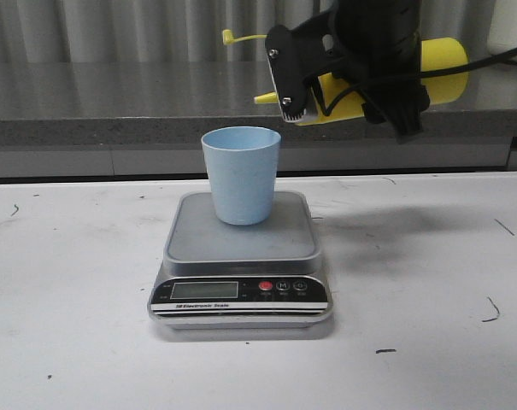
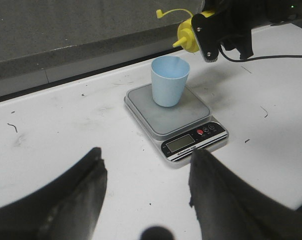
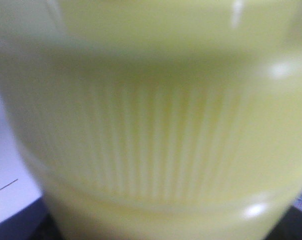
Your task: Pour seasoning into cup on scale with both arms
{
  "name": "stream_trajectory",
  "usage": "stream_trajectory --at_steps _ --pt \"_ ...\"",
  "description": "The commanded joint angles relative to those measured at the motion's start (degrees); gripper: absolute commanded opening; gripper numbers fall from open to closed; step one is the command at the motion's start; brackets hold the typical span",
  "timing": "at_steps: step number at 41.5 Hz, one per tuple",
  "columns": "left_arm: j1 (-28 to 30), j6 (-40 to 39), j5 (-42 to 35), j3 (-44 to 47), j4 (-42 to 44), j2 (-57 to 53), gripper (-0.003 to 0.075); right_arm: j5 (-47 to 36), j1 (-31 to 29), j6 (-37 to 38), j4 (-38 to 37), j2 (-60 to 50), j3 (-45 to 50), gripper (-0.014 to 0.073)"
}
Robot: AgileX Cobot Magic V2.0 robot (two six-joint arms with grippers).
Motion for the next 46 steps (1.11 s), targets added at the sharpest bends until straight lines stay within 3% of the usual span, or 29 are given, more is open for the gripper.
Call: stream_trajectory --at_steps 1,5,15,23,32,41,46 --pt "-0.5 -0.5 -4.0 -1.3 -0.1 0.6 0.0376 0.5 0.0 0.1 -5.1 -3.1 -2.2 0.0349" --pt "-0.5 -0.5 -4.0 -1.3 -0.1 0.6 0.0376 -0.3 0.0 1.6 -3.4 -3.1 -2.2 0.0349" --pt "-0.5 -0.5 -4.0 -1.3 -0.1 0.6 0.0376 0.0 -0.1 18.3 -1.2 -5.1 -2.2 0.0349" --pt "-0.5 -0.5 -4.0 -1.3 -0.1 0.6 0.0376 -2.5 -0.8 20.0 7.0 -11.0 -2.2 0.0349" --pt "-0.5 -0.5 -4.0 -1.3 -0.1 0.6 0.0376 -9.0 -7.9 20.0 21.9 -18.0 -1.7 0.0349" --pt "-0.5 -0.5 -4.0 -1.3 -0.1 0.6 0.0376 -22.5 -17.7 20.1 37.5 -25.8 7.5 0.0349" --pt "-0.5 -0.5 -4.0 -1.3 -0.1 0.6 0.0376 -35.2 -22.2 20.2 44.7 -30.0 16.9 0.0349"
